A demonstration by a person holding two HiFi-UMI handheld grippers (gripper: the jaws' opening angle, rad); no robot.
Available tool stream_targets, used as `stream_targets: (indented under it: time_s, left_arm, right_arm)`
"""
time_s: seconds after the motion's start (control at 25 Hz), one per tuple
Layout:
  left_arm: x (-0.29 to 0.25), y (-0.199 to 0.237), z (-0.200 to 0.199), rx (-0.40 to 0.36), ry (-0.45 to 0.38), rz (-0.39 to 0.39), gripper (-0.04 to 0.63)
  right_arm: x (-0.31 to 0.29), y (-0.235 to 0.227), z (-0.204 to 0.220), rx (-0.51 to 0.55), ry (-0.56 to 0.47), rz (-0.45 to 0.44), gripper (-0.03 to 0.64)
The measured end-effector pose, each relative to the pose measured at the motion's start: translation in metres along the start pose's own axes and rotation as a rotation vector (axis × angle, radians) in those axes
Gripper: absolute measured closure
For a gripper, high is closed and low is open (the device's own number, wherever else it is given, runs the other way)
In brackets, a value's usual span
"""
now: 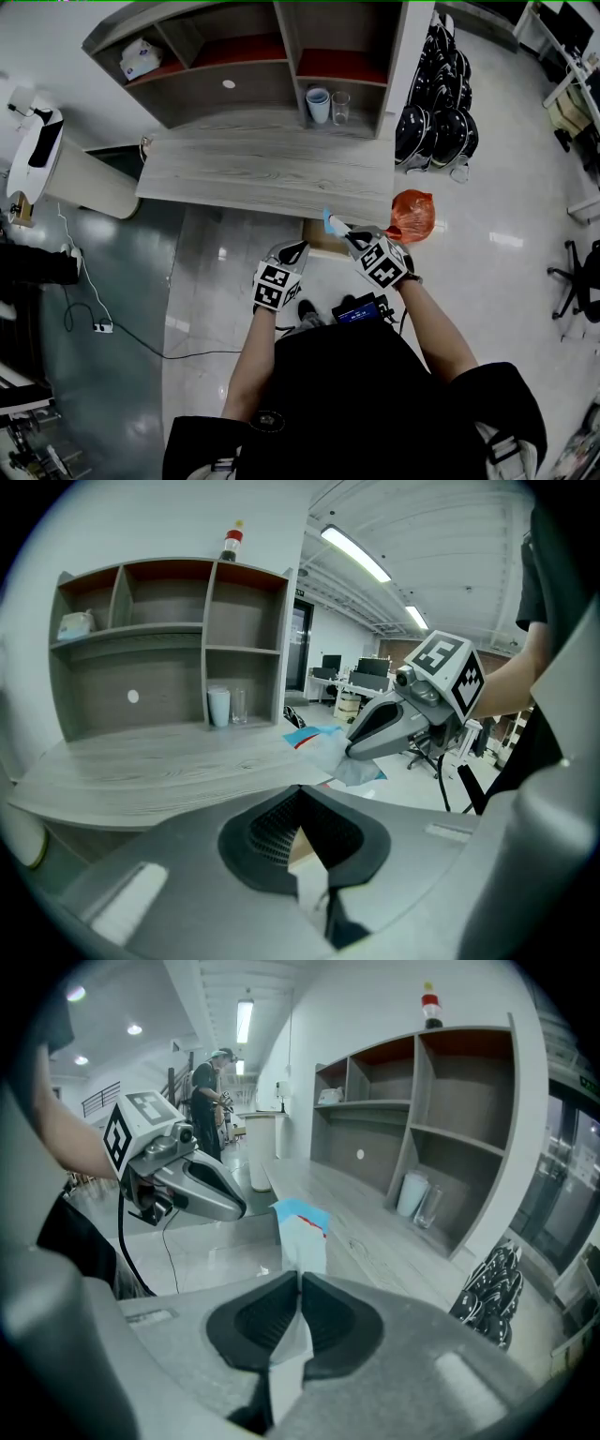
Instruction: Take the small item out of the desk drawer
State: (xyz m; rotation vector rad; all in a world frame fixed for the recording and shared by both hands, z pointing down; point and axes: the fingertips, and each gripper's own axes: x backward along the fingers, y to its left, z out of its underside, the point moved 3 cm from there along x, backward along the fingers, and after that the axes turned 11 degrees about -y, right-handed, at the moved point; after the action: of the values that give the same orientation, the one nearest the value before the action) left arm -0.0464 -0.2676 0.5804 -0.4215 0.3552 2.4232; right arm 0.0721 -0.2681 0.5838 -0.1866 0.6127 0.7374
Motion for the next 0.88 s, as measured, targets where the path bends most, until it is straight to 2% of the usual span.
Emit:
stream_targets:
  time_s: [0.4,0.64,0.88]
  left_arm:
    - [0.011,-0.027,0.014,0.028,0.018,-0.063,0.592]
    - [0.024,-0.041,0.026,0.021,0.035,-0.05,0.593]
    - [0.042,-0.045,0.025,-0.005,0.003,-0.026,0.592]
  right_arm:
    - [0.013,-0.005,0.017,-0.024,-0.014,-0.032,0.595]
    - [0.028,0.008,0.03,-0.065,-0.025,-0.007,0.595]
    - [0.039,0.023,0.032,-0.092,-0.04,0.053,0.596]
